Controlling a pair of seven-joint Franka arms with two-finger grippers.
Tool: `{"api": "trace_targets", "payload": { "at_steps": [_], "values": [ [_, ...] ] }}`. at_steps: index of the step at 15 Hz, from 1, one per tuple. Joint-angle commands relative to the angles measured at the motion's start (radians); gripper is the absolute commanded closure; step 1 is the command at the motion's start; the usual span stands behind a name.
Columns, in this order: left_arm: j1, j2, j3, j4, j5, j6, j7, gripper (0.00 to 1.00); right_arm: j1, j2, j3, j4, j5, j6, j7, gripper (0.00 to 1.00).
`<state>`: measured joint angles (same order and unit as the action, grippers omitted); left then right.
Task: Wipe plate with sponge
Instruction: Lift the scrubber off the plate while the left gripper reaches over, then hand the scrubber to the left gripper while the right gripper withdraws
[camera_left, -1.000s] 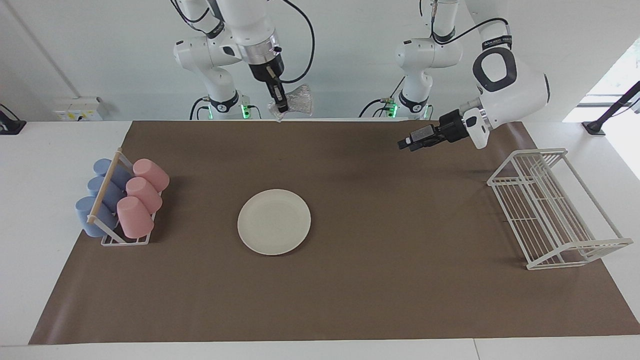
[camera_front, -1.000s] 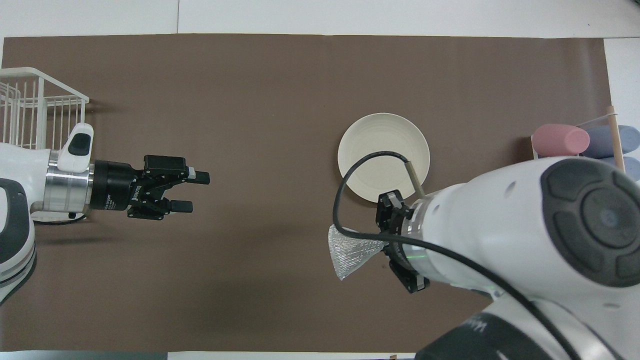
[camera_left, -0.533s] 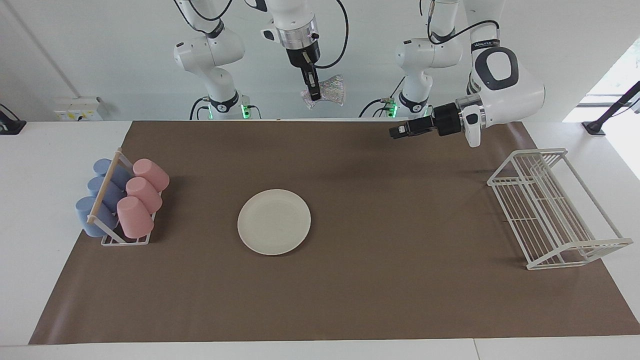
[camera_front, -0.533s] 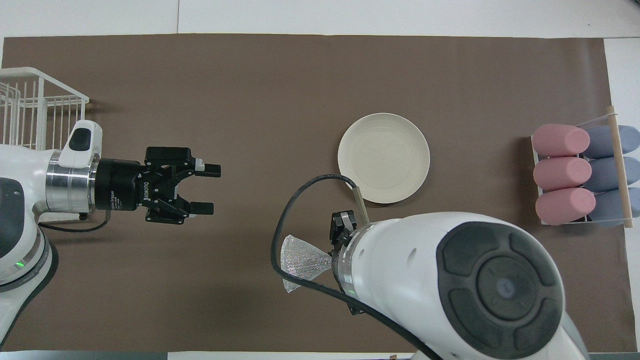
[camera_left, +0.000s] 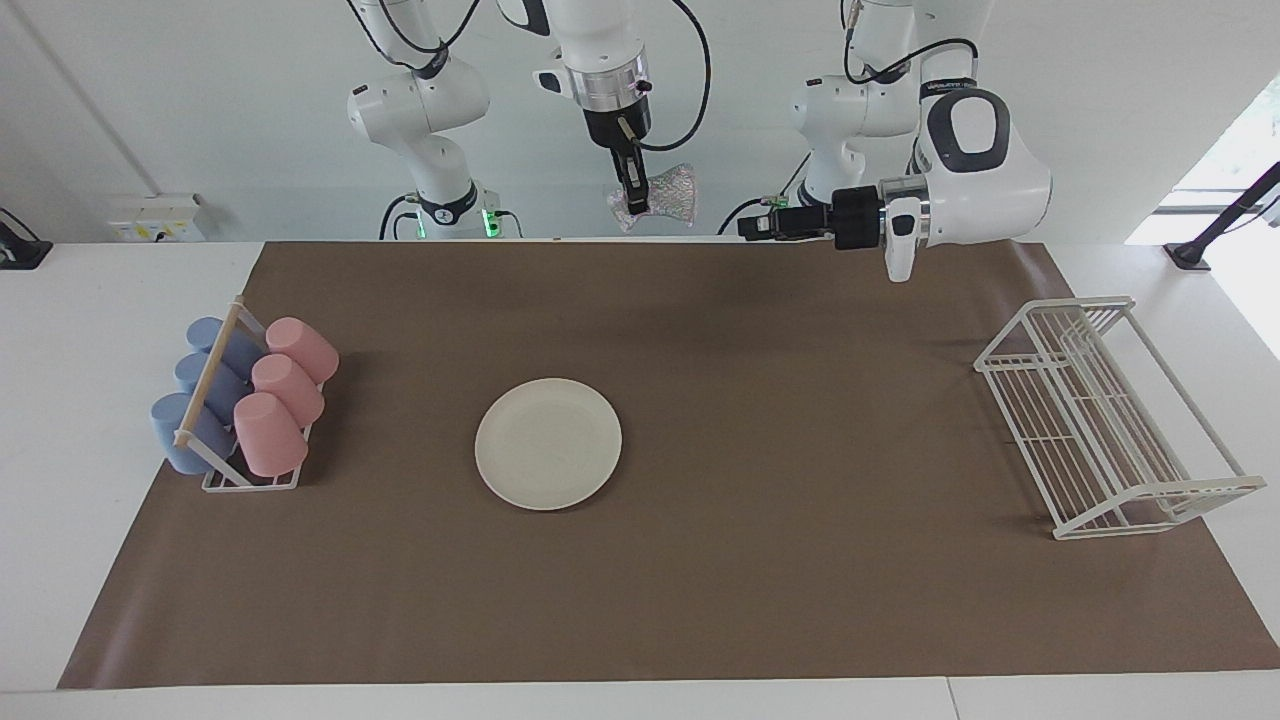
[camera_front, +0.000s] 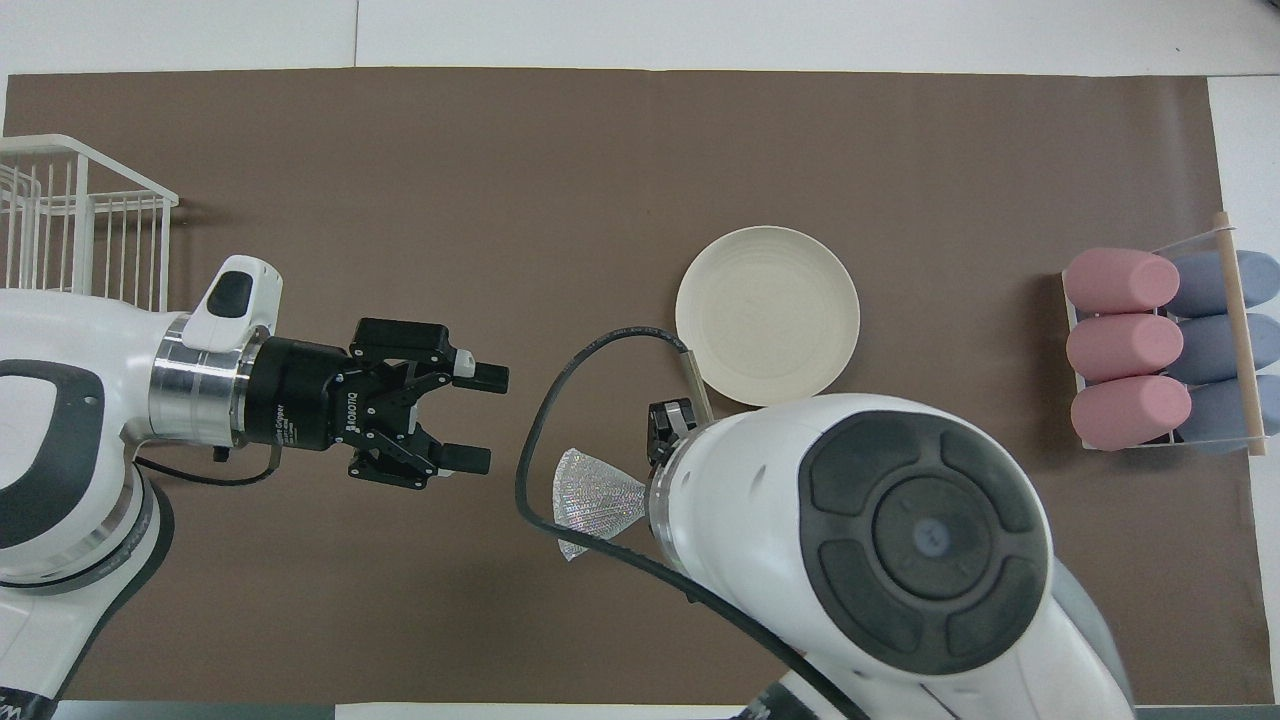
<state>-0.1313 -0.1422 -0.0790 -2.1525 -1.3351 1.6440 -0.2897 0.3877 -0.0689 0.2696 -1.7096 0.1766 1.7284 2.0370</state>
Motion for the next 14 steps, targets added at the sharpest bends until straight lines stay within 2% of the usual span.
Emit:
{"api": "trace_targets", "payload": {
  "at_steps": [1,4,7,9,10,11,13,14],
  "values": [
    [-0.086,-0.027,0.012,-0.026,-0.053,0.042,-0.02,0.0,-0.003,0.012,0.003,0.022,-0.016,-0.01,0.025,1.0],
    [-0.143,-0.028,0.012,-0.027,-0.062,0.046,-0.032,0.0,-0.003,0.012,0.005,0.021,-0.016,-0.012,0.022,1.0],
    [-0.148,-0.039,0.012,-0.043,-0.062,0.046,-0.034,0.01,-0.006,0.012,0.003,0.022,-0.017,-0.013,0.02,1.0],
    [-0.148,-0.043,0.012,-0.044,-0.062,0.04,-0.037,0.08,-0.006,0.012,0.003,0.022,-0.017,-0.015,0.019,1.0],
    [-0.148,-0.043,0.012,-0.044,-0.062,0.04,-0.039,0.13,-0.006,0.011,0.005,0.022,-0.017,-0.015,0.019,1.0],
    [-0.152,-0.043,0.012,-0.044,-0.062,0.043,-0.048,0.23,-0.007,0.012,0.005,0.022,-0.017,-0.015,0.019,1.0],
    [-0.156,-0.045,0.012,-0.044,-0.064,0.043,-0.074,0.5,-0.006,0.012,0.005,0.022,-0.017,-0.015,0.017,1.0],
    [-0.156,-0.046,0.01,-0.049,-0.065,0.043,-0.078,0.59,-0.007,0.012,0.003,0.022,-0.017,-0.016,0.017,1.0]
  ]
}}
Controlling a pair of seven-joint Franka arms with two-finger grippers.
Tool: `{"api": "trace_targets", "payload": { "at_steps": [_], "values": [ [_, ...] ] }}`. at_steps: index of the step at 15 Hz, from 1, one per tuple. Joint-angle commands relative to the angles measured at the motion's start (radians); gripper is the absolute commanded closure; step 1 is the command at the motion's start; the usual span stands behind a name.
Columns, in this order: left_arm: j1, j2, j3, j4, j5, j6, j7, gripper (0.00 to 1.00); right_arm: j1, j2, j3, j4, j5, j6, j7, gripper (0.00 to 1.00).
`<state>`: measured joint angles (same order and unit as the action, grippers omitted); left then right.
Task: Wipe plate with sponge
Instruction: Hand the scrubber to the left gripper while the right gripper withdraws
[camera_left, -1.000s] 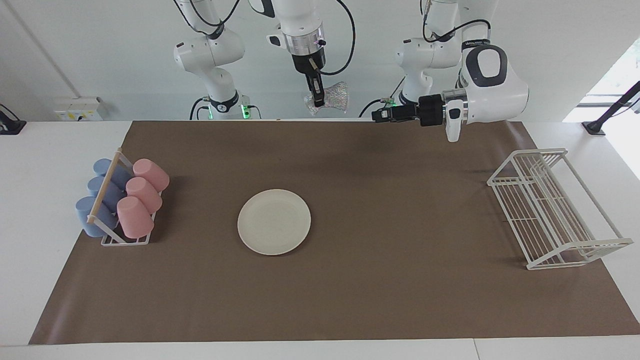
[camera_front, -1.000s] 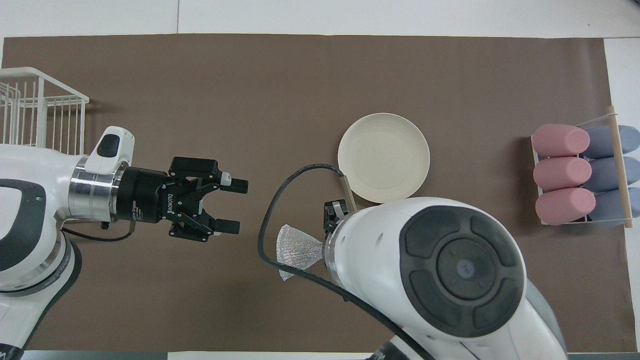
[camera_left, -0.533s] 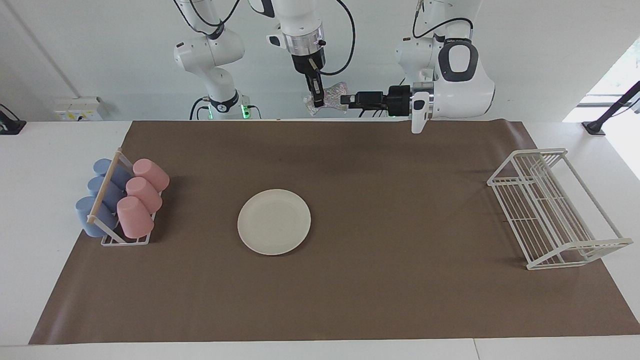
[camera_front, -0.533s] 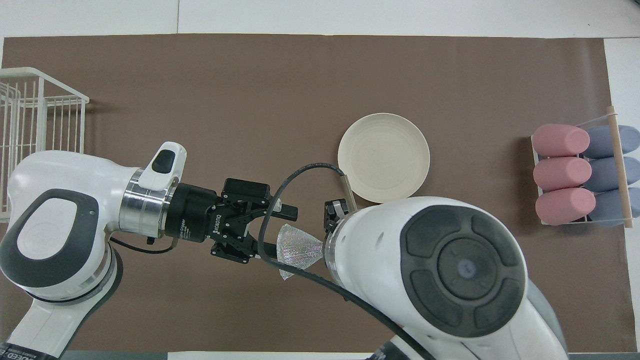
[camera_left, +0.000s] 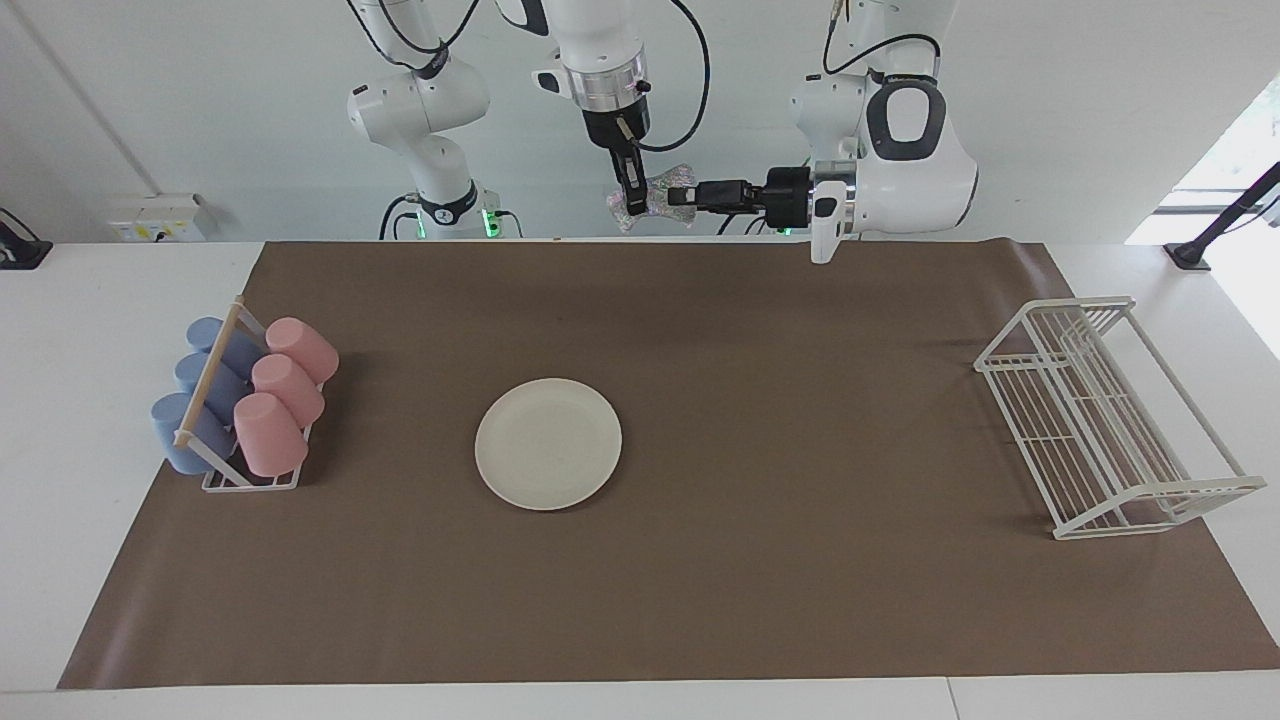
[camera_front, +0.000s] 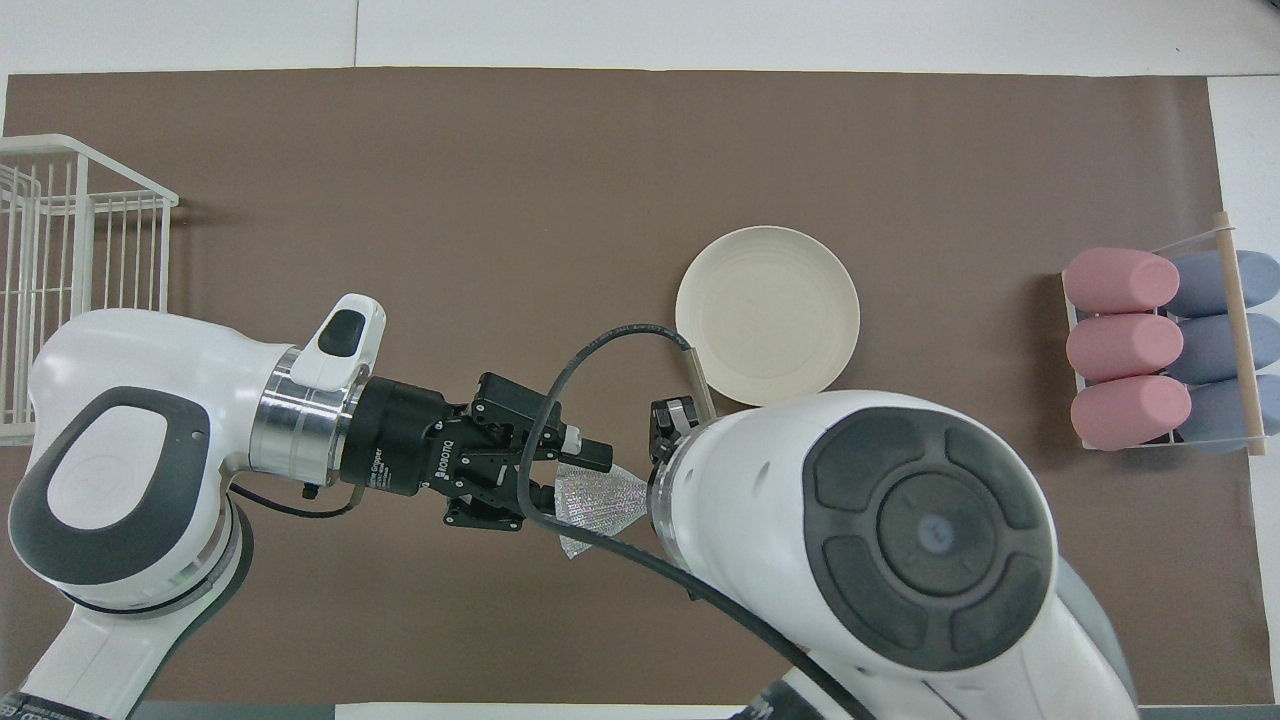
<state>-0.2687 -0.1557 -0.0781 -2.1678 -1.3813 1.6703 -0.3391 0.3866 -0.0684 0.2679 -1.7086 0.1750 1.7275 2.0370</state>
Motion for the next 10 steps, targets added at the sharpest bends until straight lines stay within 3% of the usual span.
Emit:
{"api": "trace_targets", "payload": {
  "at_steps": [1,3,7,8,9,10],
  "values": [
    [-0.021,-0.033,0.009,-0.033,-0.024,0.019,-0.032,0.7,-0.006,0.012,0.005,0.021,-0.016,-0.014,0.017,1.0],
    [-0.029,-0.038,0.011,-0.036,-0.025,0.02,-0.05,1.0,-0.006,0.012,0.005,0.021,-0.016,-0.016,0.014,1.0],
    [-0.017,-0.053,0.014,-0.035,-0.025,0.02,-0.093,1.0,-0.008,0.006,0.004,0.018,-0.017,-0.019,-0.03,1.0],
    [-0.015,-0.053,0.015,-0.033,-0.025,0.02,-0.101,1.0,-0.008,-0.001,0.002,0.012,-0.017,-0.022,-0.09,0.79],
    [-0.014,-0.054,0.017,-0.033,-0.025,0.022,-0.104,1.0,-0.009,-0.007,0.001,0.007,-0.019,-0.035,-0.145,0.29],
    [-0.014,-0.057,0.018,-0.032,-0.024,0.023,-0.116,1.0,-0.023,-0.017,-0.001,0.003,-0.031,-0.043,-0.188,0.0]
  ]
}}
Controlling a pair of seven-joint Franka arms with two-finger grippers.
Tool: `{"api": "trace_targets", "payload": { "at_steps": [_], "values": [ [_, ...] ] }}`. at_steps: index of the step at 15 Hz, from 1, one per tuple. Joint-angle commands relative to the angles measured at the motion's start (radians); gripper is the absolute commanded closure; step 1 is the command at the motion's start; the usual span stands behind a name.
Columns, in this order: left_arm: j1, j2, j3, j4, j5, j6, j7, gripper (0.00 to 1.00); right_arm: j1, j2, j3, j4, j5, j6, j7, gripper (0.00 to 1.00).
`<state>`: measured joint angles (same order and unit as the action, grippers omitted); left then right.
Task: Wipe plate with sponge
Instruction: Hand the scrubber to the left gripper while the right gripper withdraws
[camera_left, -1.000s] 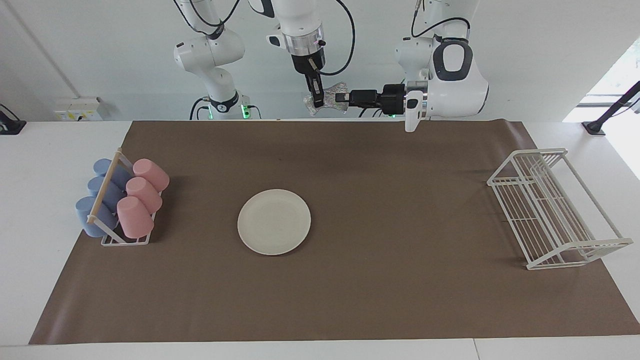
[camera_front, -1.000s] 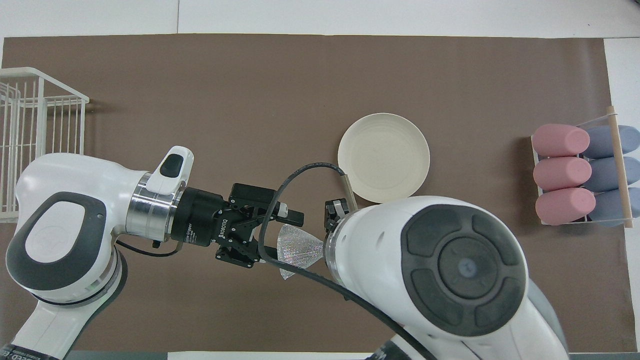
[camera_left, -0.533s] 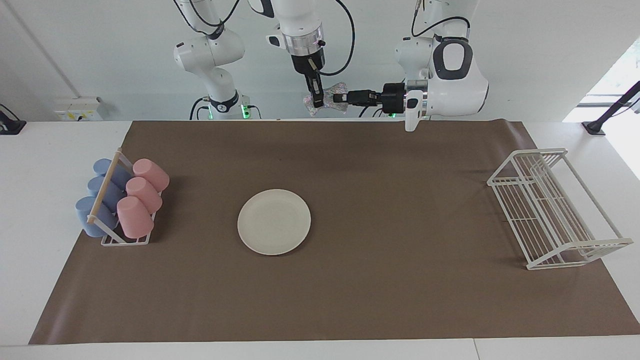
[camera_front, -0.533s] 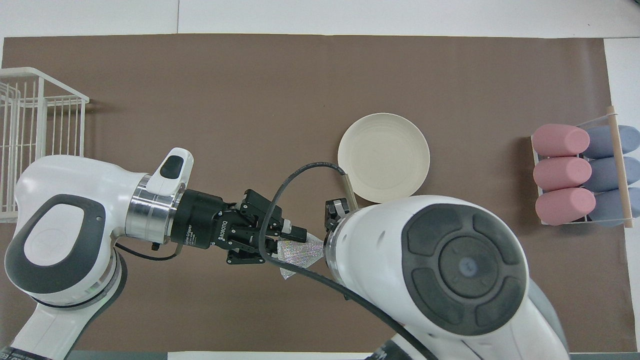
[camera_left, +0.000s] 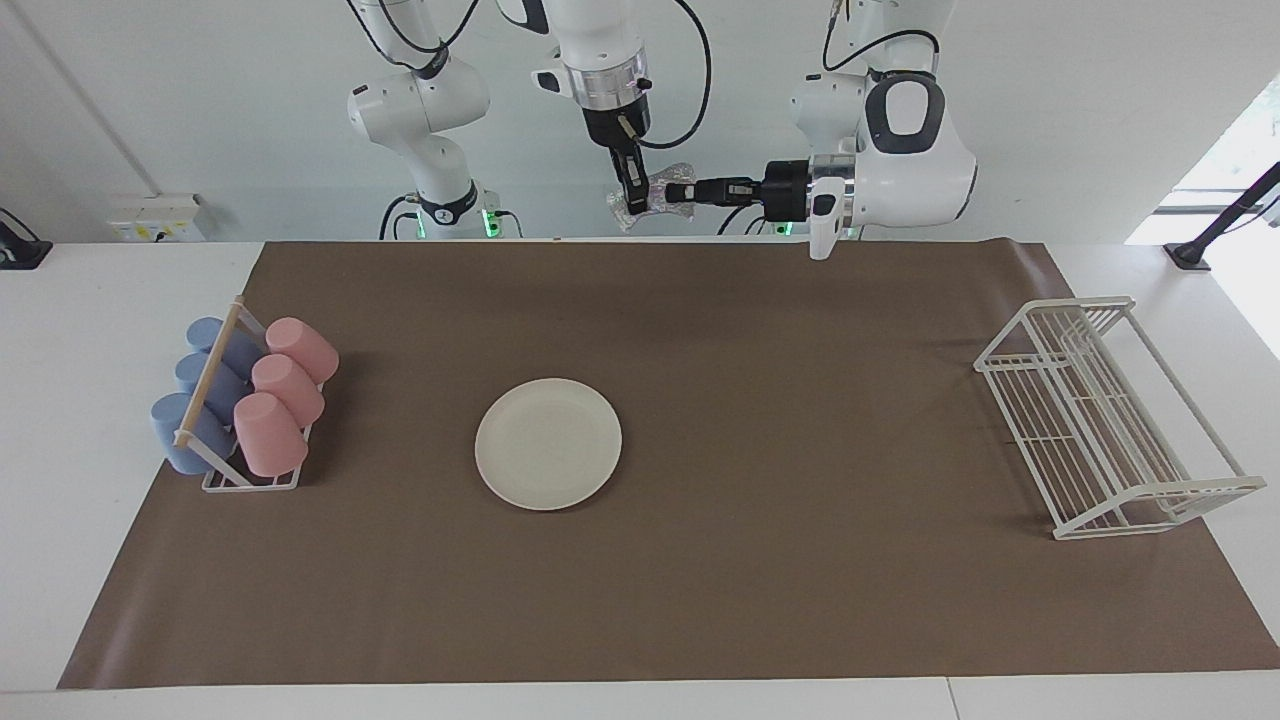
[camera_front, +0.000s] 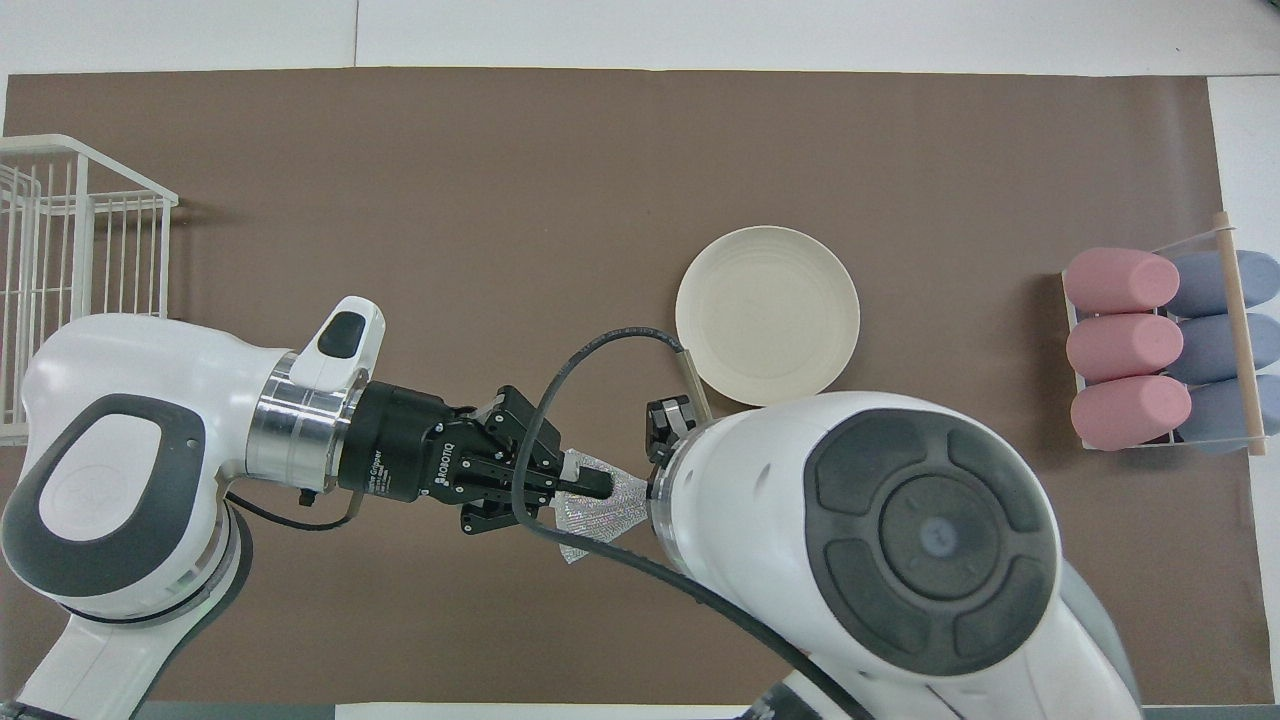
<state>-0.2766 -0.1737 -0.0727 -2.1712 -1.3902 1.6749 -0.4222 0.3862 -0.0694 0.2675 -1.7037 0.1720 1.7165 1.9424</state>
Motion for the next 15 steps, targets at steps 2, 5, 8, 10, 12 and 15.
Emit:
{"api": "trace_targets", "payload": {
  "at_steps": [2,5,8,10,12,15],
  "values": [
    [0.008,-0.04,0.016,-0.025,-0.001,0.022,-0.053,1.0,-0.064,-0.029,-0.001,-0.004,-0.028,-0.035,-0.195,0.0],
    [0.042,-0.035,0.016,-0.022,0.081,0.054,-0.058,1.0,-0.117,-0.032,-0.007,-0.004,-0.029,-0.102,-0.472,0.0],
    [0.083,-0.029,0.014,-0.022,0.184,0.132,-0.056,1.0,-0.254,-0.032,-0.008,0.001,-0.026,-0.163,-0.875,0.0],
    [0.092,-0.024,0.014,-0.024,0.278,0.227,-0.058,1.0,-0.332,-0.033,-0.011,0.004,-0.028,-0.213,-1.067,0.0],
    [0.099,-0.012,0.014,-0.025,0.397,0.288,-0.056,1.0,-0.406,-0.032,-0.011,0.003,-0.031,-0.221,-1.254,0.0],
    [0.169,-0.001,0.014,-0.016,0.564,0.292,-0.055,1.0,-0.528,-0.03,-0.013,-0.002,-0.04,-0.209,-1.478,0.0]
  ]
}}
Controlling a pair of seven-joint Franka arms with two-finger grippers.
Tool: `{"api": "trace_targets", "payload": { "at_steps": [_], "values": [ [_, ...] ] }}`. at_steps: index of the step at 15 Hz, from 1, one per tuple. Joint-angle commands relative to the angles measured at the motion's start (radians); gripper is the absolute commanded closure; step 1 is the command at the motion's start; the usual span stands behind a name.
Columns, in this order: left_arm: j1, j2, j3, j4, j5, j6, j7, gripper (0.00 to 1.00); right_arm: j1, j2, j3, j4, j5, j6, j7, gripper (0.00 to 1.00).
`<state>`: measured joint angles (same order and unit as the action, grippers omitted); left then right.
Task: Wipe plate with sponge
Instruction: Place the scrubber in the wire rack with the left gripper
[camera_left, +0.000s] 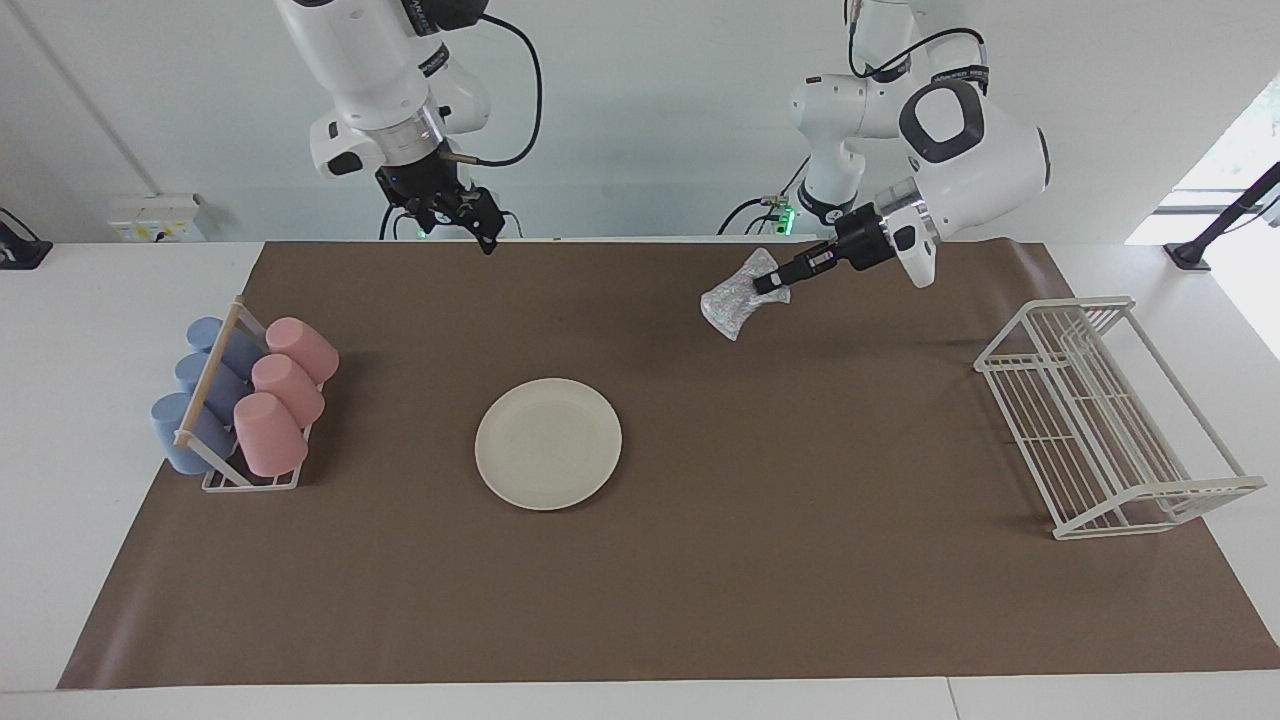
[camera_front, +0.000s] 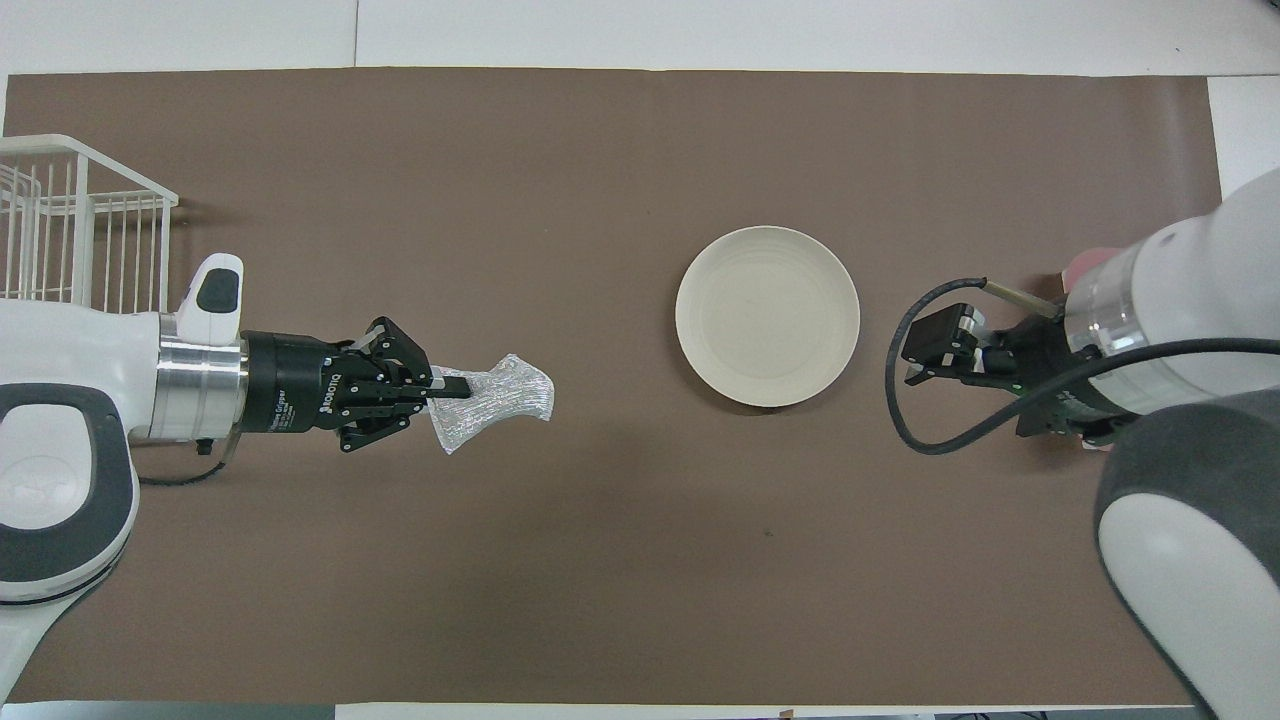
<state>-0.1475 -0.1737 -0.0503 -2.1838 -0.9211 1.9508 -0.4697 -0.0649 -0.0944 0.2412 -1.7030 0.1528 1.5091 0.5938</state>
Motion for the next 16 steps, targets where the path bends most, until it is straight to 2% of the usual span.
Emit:
{"api": "trace_targets", "payload": {
  "at_steps": [1,3,9,12,14,15,16],
  "values": [
    [0.049,0.005,-0.008,0.004,0.152,0.017,-0.007,1.0,-0.117,-0.005,0.015,-0.007,-0.024,0.003,-0.214,0.0],
    [0.055,0.01,-0.008,0.01,0.264,0.019,-0.009,1.0,-0.145,-0.004,0.013,-0.018,-0.038,0.061,-0.348,0.0],
    [0.049,0.075,-0.01,0.097,0.722,-0.039,-0.009,1.0,-0.171,0.012,0.015,-0.01,-0.068,0.074,-0.471,0.0],
    [0.04,0.134,-0.013,0.224,0.983,-0.171,-0.009,1.0,-0.173,0.033,0.013,0.005,-0.078,0.075,-0.496,0.0],
    [0.032,0.19,-0.016,0.329,1.158,-0.26,-0.009,1.0,-0.148,0.077,0.004,0.072,-0.126,0.069,-0.523,0.0],
    [0.014,0.218,-0.016,0.382,1.236,-0.306,-0.009,1.0,-0.124,0.106,-0.014,0.112,-0.134,0.054,-0.523,0.0],
    [0.009,0.233,-0.016,0.419,1.305,-0.334,-0.009,1.0,-0.08,0.128,-0.07,0.138,-0.131,0.027,-0.523,0.0]
  ]
}}
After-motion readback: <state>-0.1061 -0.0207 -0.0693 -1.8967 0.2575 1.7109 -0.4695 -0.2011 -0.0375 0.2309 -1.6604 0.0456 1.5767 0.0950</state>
